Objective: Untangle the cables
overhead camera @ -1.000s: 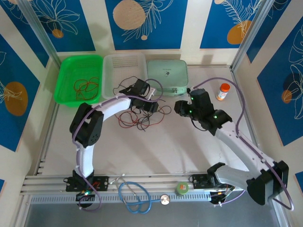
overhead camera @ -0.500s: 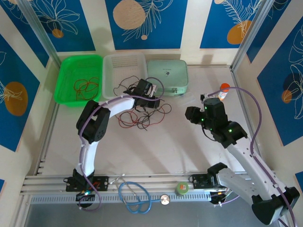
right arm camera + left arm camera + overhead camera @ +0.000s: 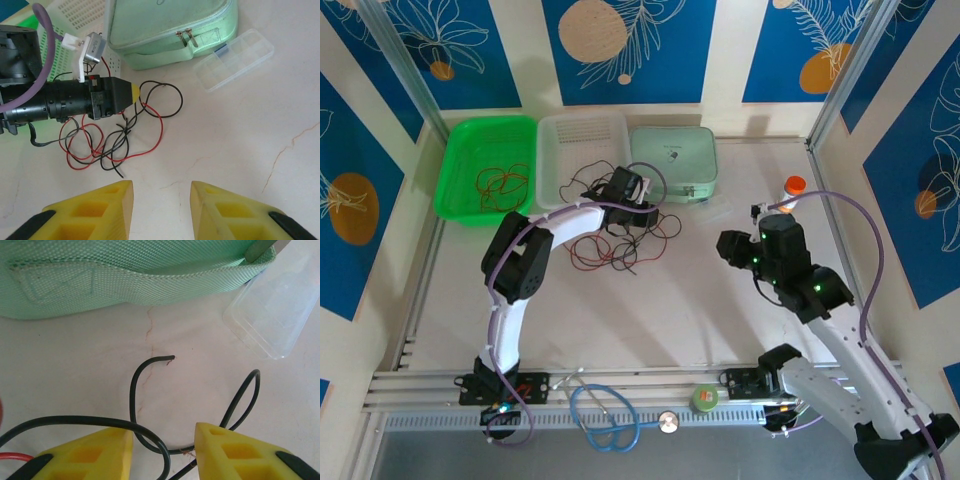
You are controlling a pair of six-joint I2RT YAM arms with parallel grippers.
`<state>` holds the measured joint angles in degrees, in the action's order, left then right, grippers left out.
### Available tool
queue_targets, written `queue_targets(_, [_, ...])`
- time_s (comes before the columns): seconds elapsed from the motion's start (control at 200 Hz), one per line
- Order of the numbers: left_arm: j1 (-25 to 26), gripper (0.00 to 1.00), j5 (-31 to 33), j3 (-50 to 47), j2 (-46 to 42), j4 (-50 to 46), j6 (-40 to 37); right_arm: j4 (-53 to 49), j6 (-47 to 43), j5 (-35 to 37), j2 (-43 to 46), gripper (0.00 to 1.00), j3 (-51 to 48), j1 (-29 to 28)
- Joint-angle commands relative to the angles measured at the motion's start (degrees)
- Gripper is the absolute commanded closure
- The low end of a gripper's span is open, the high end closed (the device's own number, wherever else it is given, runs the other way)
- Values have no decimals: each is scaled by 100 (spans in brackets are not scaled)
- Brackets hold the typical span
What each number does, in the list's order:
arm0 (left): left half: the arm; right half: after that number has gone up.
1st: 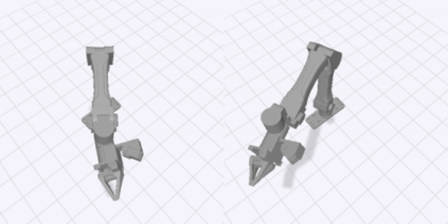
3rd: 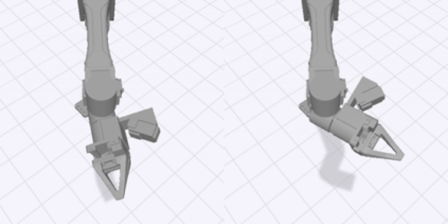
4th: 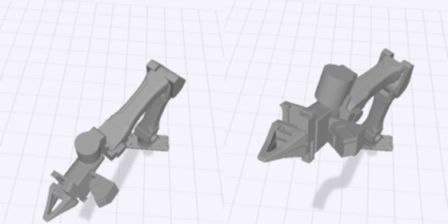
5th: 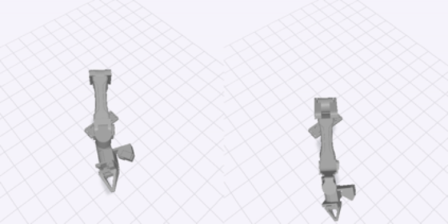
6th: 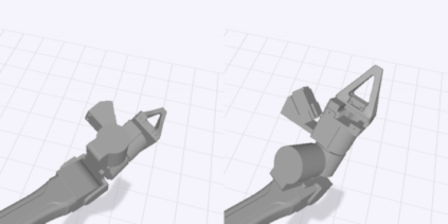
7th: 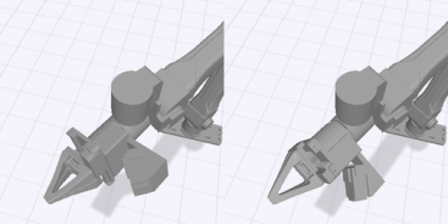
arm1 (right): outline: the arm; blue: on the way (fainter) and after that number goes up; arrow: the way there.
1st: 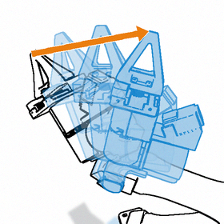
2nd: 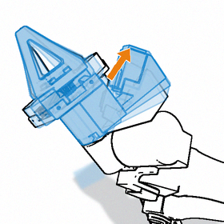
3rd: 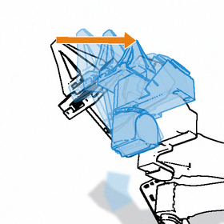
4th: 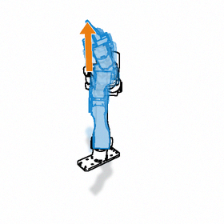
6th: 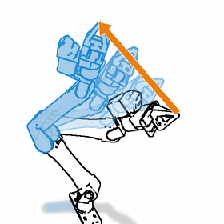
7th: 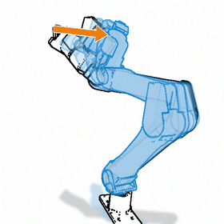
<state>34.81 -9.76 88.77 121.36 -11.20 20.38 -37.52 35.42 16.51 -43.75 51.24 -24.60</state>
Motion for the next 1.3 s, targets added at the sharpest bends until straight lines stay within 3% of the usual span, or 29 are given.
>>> queue_targets(0.0, [78,62,117,48,148,-102,9,-163,88,-3,155,65,88,34])
queue_targets(0.085, [114,66,155,52,186,-86,19,-224,88,13,236,64,88,37])
queue_targets(0.235, [167,88,288,20,110,-84,1,-339,79,95,382,65,84,52])
queue_targets(0.355, [219,100,440,-24,-101,-168,-84,-392,71,107,493,64,112,78])
queue_targets(0.665, [440,100,395,-262,-1552,-841,-420,-410,109,-16,578,64,167,85])
queue_targets(1.03, [823,100,338,-504,-3749,-2088,-481,-19,711,-706,552,64,-267,27])
queue_targets(1.296, [854,100,211,-396,-4525,-2286,-319,847,1469,-1177,134,64,-644,-662])
